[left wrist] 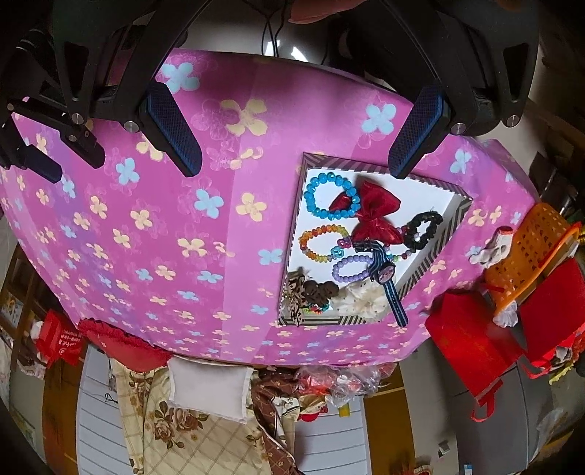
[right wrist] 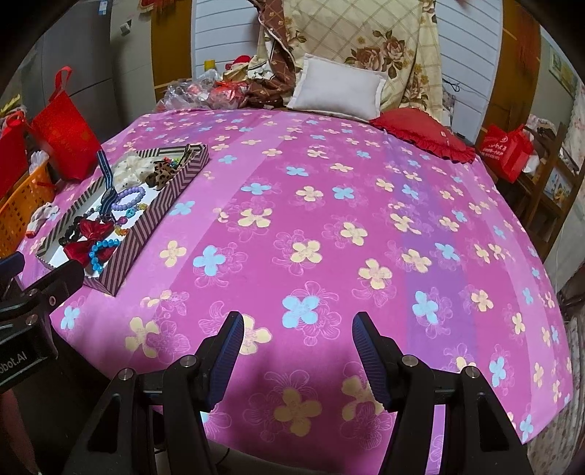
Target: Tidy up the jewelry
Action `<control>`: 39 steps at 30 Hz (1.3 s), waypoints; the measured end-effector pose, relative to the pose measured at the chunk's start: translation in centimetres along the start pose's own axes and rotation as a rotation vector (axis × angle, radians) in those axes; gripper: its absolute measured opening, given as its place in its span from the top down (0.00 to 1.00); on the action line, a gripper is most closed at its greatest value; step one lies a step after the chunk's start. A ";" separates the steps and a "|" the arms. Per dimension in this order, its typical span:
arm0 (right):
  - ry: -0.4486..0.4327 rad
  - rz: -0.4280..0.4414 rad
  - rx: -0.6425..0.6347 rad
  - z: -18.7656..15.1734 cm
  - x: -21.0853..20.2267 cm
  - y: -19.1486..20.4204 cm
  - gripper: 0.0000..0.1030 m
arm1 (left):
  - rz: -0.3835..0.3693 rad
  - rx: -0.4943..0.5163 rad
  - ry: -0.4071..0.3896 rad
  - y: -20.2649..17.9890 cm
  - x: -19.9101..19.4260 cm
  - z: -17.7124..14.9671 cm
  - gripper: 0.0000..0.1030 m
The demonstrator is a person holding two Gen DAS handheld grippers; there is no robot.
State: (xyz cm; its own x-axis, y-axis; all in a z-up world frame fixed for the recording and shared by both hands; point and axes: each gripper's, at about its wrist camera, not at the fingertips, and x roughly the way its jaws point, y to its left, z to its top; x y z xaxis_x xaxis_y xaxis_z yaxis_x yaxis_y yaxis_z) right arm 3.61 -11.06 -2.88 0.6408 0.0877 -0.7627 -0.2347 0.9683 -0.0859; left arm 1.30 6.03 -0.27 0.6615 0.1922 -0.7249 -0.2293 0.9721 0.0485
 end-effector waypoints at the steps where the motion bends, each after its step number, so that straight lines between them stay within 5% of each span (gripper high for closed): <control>1: 0.000 -0.001 0.000 0.0 0.0 0.0 0.42 | 0.000 -0.001 0.003 0.0 0.1 0.0 0.01; 39: -0.004 -0.003 -0.031 -0.3 0.1 1.8 0.39 | -0.027 -0.013 0.083 0.8 2.2 -1.7 0.01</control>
State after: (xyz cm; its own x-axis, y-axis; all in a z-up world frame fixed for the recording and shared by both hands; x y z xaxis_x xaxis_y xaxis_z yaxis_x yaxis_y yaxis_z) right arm 3.01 -9.42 -3.32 0.6448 0.0857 -0.7595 -0.2549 0.9609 -0.1080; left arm 1.34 7.04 -2.99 0.6062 0.1532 -0.7804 -0.2212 0.9750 0.0195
